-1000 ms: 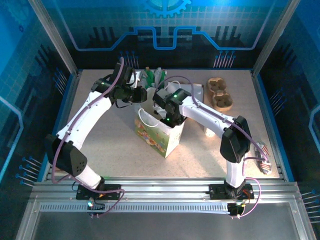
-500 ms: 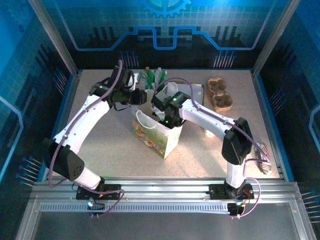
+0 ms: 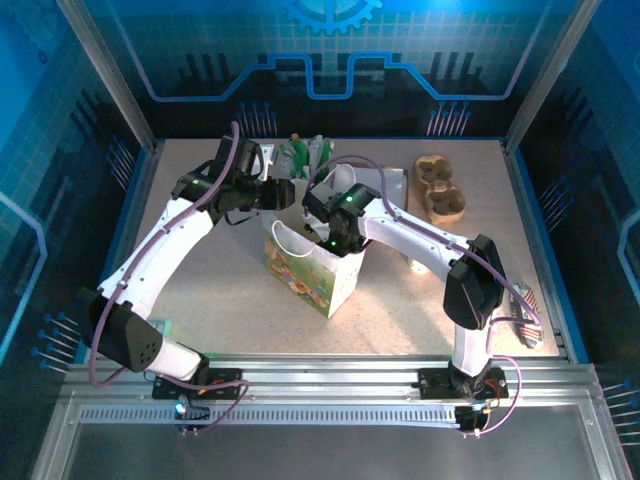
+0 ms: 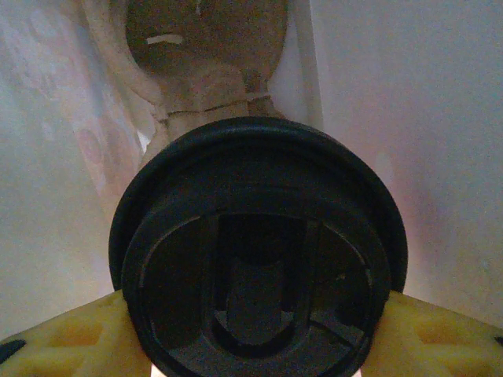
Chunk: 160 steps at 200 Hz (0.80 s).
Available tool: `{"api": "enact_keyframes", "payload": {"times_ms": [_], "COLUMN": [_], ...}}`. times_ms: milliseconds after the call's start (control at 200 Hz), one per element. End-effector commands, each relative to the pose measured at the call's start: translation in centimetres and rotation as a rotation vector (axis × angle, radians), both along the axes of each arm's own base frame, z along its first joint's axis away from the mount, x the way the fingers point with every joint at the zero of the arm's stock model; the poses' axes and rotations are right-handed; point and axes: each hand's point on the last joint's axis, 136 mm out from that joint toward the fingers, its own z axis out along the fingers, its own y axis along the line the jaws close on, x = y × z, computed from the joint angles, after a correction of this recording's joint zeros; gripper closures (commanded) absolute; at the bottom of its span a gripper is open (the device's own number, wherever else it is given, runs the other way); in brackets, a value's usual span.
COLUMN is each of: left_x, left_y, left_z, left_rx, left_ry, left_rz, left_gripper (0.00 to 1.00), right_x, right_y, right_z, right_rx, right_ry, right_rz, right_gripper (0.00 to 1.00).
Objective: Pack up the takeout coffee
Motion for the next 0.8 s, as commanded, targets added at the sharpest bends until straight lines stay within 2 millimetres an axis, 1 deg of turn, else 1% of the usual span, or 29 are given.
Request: {"api": "enact_keyframes", "payload": {"times_ms": [0, 250, 450, 495, 675, 725, 795], "left_x": [-0.3, -0.5, -1.0, -1.1, -1.5, -1.6, -1.7], "left_y": [-0.3, -0.1, 0.3, 0.5, 0.9, 1.1, 1.2], "left_z": [1.2, 2.2, 3.8, 4.0, 5.3, 5.5, 5.7], "left_rx": [-0.016, -0.034, -0.057, -0.062, -0.083, -0.085, -0.086], "left_ry": [-0.054, -0.106, -0.19, -0.207, -0.277, -0.29, -0.305], "left_rz": [-0.021, -0.016, -0.005, -0.001, 0.012, 0.017, 0.019], "left_gripper": [0.44, 0.38, 0.34, 0.31, 0.3, 0.27, 0.26], "right_x": [-2.1, -2.2, -2.3, -2.3, -2.5, -2.6, -2.7], "right_y": [-0.5, -0.5, -0.6, -0.7, -0.4, -0.4, -0.2], "right_z": [-6.4, -7.1, -7.3, -7.4, -7.4, -7.3, -7.0], "right_rx": [-0.114, -0.117, -0.116, -0.122, -0.119, -0.128, -0.129], "right_ry": [0.142, 0.157, 0.155, 0.157, 0.152, 0.158, 0.146], "right_rz": [0.001, 0.005, 0.003, 0.002, 0.005, 0.01, 0.019], "right_gripper": [0.45, 0.45, 0.45, 0.45, 0.45, 0.45, 0.45]}}
